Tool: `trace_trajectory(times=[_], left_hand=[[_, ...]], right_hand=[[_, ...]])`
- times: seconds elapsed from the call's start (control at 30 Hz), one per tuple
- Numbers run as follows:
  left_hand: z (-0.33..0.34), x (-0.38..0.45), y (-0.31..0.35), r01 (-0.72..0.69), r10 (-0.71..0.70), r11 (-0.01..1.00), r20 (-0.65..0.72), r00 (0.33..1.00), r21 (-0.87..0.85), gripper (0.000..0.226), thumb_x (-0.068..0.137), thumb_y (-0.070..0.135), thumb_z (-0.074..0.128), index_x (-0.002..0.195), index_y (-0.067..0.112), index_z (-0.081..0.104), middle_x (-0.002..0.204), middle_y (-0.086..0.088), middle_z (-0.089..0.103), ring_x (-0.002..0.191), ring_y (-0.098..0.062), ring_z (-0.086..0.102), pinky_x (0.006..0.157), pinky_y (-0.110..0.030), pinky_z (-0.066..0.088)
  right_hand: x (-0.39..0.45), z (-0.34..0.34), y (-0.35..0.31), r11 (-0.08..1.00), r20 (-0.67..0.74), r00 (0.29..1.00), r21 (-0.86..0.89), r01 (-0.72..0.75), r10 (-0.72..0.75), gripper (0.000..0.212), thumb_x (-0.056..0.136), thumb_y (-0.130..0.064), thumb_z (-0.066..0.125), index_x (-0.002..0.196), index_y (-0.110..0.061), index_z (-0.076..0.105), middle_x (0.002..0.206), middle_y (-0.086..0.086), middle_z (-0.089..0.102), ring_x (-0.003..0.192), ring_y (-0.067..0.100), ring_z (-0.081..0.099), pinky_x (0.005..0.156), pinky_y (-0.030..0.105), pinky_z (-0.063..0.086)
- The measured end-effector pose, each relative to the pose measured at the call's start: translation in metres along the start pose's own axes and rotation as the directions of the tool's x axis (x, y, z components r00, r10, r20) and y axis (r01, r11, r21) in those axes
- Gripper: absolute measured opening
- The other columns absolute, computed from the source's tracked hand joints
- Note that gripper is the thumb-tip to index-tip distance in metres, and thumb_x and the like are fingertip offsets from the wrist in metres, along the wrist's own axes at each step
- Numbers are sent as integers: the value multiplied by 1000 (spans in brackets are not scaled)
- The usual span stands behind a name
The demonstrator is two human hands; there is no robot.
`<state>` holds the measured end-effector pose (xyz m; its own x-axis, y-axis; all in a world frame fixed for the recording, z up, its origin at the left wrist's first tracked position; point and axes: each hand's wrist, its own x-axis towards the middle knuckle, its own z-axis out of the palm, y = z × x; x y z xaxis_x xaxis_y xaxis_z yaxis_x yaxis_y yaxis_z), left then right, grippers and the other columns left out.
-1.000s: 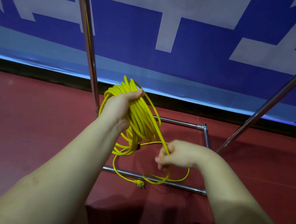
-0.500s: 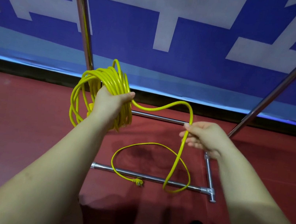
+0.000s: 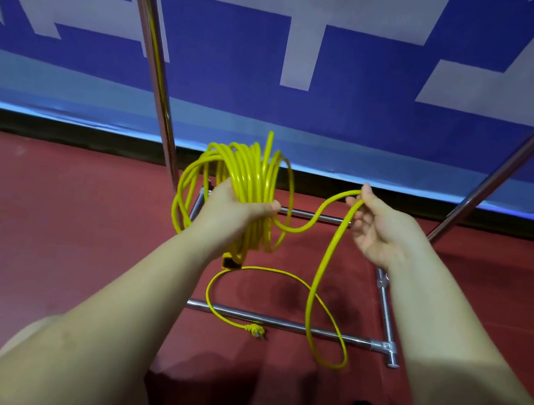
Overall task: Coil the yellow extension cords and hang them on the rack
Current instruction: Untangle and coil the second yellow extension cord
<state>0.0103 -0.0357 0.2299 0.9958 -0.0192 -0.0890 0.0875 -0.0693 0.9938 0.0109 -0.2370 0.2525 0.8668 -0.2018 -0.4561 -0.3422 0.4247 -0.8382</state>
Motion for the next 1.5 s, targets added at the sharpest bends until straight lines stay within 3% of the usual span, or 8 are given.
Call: trace_trajectory(times=[0.3,0.47,0.63,0.77,0.87,1.13,1.3,1.5], left_hand=[[15,-6,-10,100,-87,994,231,969,-46,25,74,9,77,94,7,63,76,-4,69,69,-18,67,71,-33,56],[17,-7,-11,116,-102,993,313,944,-26,27,71,6,78,95,6,65,88,-14,71,83,-28,69,81,-41,57],[16,-2,-12,158,-126,971,178,976,-178,16,74,2,74,85,10,66,75,-6,70,70,-23,67,75,-40,56],[14,6,-15,207,-207,933,33,978,-294,12,75,2,73,81,5,64,64,-4,66,58,-18,65,63,-32,53],[12,12,-17,265,-298,891,-35,954,-368,16,73,2,75,80,3,61,64,-8,60,54,-22,61,64,-40,56],[-17,34,-14,247,-380,823,-171,909,-512,17,77,8,74,71,8,58,51,-2,59,48,-18,62,55,-33,55],[-25,41,-16,151,-310,850,-247,918,-505,16,79,11,75,74,6,60,55,-3,63,54,-19,66,56,-32,55],[-25,42,-23,254,-302,870,-48,952,-424,13,78,11,74,83,7,63,70,-7,63,60,-19,65,64,-34,55]], right_hand=[[10,16,8,929,-65,990,358,-91,122,24,100,-18,42,79,-7,47,46,4,64,36,5,57,40,13,47],[9,20,8,848,-19,992,521,-97,125,15,99,-14,43,88,-7,50,75,14,63,40,12,62,45,18,52],[0,22,7,978,96,995,-202,57,-38,26,94,-31,53,87,-6,58,70,4,70,61,11,68,54,22,56],[-22,26,18,412,282,956,-864,289,-80,42,77,-50,67,69,-8,66,59,2,68,50,8,62,54,23,48],[-26,28,39,4,419,906,-908,419,57,39,73,-49,72,61,-16,57,57,-4,55,55,12,49,56,26,38],[-12,8,48,-148,418,873,-875,461,253,16,85,-26,67,84,-11,67,65,-3,55,61,12,46,59,26,36],[0,-1,32,258,390,918,-882,394,-65,29,78,-16,75,105,-17,63,75,0,63,67,14,60,71,28,50],[-8,11,16,760,200,942,-557,336,-271,10,86,-8,66,83,-9,56,67,7,61,45,7,63,44,15,48]])
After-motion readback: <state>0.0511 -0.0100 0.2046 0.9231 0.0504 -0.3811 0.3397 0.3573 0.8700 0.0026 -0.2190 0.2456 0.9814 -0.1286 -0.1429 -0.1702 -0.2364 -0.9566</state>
